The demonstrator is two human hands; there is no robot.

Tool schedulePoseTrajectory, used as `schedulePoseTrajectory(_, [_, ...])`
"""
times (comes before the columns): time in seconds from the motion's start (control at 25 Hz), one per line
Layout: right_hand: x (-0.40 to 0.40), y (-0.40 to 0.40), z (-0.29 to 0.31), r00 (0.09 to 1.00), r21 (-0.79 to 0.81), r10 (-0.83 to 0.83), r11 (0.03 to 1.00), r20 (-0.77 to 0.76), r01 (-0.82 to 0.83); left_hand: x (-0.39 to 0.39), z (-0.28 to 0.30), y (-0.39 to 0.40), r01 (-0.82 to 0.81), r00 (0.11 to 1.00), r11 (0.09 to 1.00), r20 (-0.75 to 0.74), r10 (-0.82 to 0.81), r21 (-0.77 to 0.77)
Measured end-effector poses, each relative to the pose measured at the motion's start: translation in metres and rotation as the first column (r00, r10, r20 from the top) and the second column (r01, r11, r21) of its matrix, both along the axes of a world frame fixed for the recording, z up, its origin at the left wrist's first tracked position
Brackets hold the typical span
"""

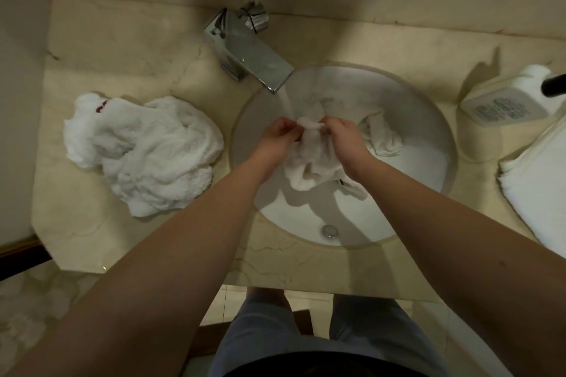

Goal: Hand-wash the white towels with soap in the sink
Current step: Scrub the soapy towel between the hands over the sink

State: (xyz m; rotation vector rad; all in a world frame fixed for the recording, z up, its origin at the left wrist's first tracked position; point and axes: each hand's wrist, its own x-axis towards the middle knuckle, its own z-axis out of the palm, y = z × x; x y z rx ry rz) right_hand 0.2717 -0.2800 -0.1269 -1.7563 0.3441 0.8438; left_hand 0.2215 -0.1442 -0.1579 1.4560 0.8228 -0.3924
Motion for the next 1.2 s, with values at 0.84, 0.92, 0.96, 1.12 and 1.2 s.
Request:
schedulePoseTrajectory(0.84, [0.009, -0.013, 0.144, 0.866, -0.012, 0.252, 0.962, 0.433, -0.274, -0.012, 0.16, 0.01, 0.325, 0.9, 0.894, 0.191, -0.392, 0.308])
schedulePoseTrajectory(0.92, [0.013, -0.018, 0.148, 0.853, -0.039, 0.279, 0.955, 0.441, -0.293, -0.012, 0.162, 0.017, 0.301, 0.898, 0.898, 0.221, -0.38, 0.322])
schedulePoseTrajectory(0.96, [0.015, -0.021, 0.149, 0.863, -0.035, 0.288, 0.953, 0.415, -0.302, -0.012, 0.164, 0.019, 0.272, 0.901, 0.91, 0.248, -0.355, 0.313])
schedulePoseTrajectory(1.12, [0.024, -0.034, 0.152, 0.739, -0.258, 0.555, 0.832, 0.382, -0.491, -0.009, 0.181, 0.013, 0.246, 0.873, 0.914, 0.336, -0.353, 0.322])
schedulePoseTrajectory(1.2, [0.03, -0.038, 0.157, 0.671, -0.385, 0.623, 0.78, 0.402, -0.493, -0.006, 0.188, 0.012, 0.239, 0.85, 0.913, 0.385, -0.361, 0.33])
